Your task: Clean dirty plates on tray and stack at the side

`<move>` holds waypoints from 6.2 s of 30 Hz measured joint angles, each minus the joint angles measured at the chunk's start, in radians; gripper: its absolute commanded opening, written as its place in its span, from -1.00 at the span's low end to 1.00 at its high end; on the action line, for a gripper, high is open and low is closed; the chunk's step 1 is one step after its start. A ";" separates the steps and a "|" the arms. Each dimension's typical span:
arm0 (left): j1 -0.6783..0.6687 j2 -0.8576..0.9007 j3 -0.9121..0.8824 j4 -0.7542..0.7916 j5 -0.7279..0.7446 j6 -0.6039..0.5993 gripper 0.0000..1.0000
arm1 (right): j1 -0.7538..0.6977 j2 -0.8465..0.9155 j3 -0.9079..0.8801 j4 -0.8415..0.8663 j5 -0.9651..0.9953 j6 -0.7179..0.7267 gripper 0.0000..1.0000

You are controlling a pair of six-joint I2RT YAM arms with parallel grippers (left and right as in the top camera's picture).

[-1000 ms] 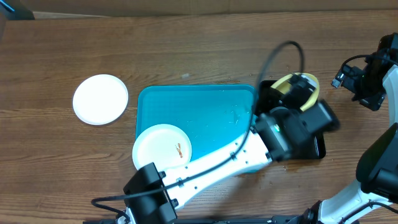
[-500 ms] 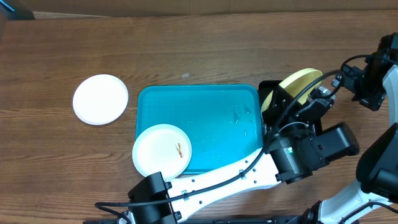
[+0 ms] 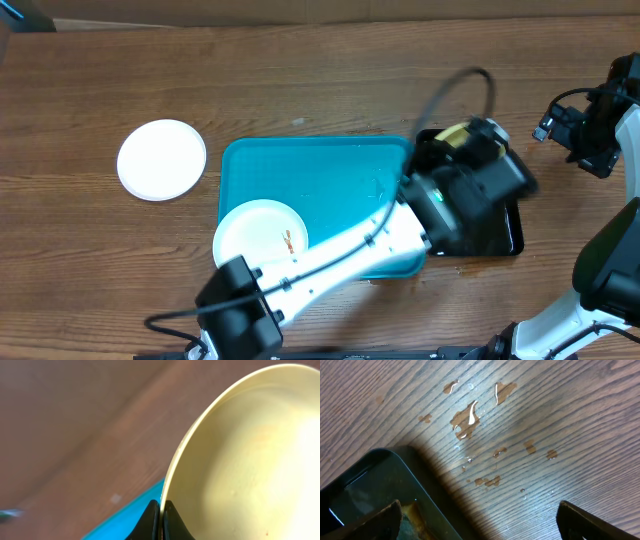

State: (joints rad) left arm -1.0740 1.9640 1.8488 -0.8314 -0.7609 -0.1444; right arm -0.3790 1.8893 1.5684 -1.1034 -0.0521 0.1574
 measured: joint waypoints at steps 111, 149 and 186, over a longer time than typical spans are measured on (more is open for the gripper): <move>0.986 -0.533 -0.840 -0.514 0.776 -0.435 0.46 | 0.000 0.000 0.000 0.000 0.000 -0.001 1.00; 0.938 -0.533 -1.107 0.152 1.104 -0.481 -0.04 | 0.000 0.000 0.000 0.000 0.000 0.000 1.00; 0.931 -0.212 -0.795 0.037 1.004 -0.157 0.00 | 0.000 0.000 0.000 0.000 0.000 0.000 1.00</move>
State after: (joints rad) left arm -0.1429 1.7523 1.0538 -0.7948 0.2428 -0.3016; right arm -0.3790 1.8893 1.5684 -1.1034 -0.0525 0.1574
